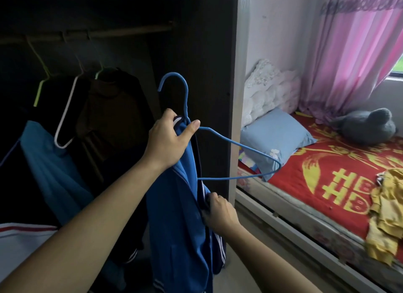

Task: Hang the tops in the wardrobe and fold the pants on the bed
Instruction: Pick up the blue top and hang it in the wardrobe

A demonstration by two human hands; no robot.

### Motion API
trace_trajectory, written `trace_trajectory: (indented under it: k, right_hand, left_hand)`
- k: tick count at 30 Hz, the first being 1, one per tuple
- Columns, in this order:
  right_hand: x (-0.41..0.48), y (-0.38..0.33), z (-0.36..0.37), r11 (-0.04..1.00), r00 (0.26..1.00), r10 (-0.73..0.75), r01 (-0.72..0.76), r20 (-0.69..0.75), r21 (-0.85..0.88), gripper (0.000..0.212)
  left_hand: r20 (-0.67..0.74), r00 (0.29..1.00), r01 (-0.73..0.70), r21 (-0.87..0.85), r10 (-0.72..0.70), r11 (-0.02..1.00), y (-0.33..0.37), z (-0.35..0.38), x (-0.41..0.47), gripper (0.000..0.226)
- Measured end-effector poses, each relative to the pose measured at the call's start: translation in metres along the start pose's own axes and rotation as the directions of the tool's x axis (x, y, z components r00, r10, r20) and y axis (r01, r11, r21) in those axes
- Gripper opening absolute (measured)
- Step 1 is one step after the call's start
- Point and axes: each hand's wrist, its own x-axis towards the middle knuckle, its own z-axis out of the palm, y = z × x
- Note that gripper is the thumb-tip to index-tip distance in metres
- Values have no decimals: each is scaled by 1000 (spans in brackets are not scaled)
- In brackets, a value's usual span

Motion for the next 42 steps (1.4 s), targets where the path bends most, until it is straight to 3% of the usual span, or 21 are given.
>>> trace_trajectory:
  k: [6,10,14,18,22,24,26,29,35,37,40,42]
  right_hand:
    - [20,43,-32,955,956,262,-238,-131,177,29]
    - [28,47,-86,927,929,256,-158,-268,340,19]
    - [39,11,-131,913,896,209,-36,-391,405,30]
    - [46,-30,-159,931,888,109,66,-446,360,30]
    - [41,-62,-180,964,887,-75,182,-456,195,30]
    - [36,-74,-184,972,876,-131,207,-464,115,32]
    - [29,-81,-184,963,878,-146,231,-455,137,9]
    - [18,-85,-182,946,887,-126,242,-444,214,37]
    - [20,-66,-179,991,948,-47,84,-315,105,46]
    - [24,-59,-179,997,945,5,20,-327,73,42]
    - [35,-57,-181,997,945,19,-41,-328,-61,15]
    - [38,-63,-183,989,959,-9,-33,-284,-146,15]
  left_hand:
    - [-42,998,-36,90,40,995,-32,-32,5,37]
    - [43,999,13,196,-22,980,-74,-42,-3,38]
    - [97,994,17,255,-43,967,-89,-31,-14,39]
    - [146,988,18,229,-53,973,-86,-20,-19,39]
    - [159,984,46,185,-76,982,-83,-12,-24,37]
    - [96,989,91,172,-109,981,-83,-4,-28,34]
    - [-22,984,180,184,-179,966,-86,3,-33,33]
    - [-167,941,319,152,-294,935,-92,7,-36,34]
    - [-305,827,491,-19,-473,871,-97,-3,-34,31]
    - [-318,849,449,9,-423,894,-97,-5,-36,32]
    - [-289,919,311,116,-267,943,-96,-2,-43,34]
    - [-258,949,229,170,-181,958,-90,3,-46,33]
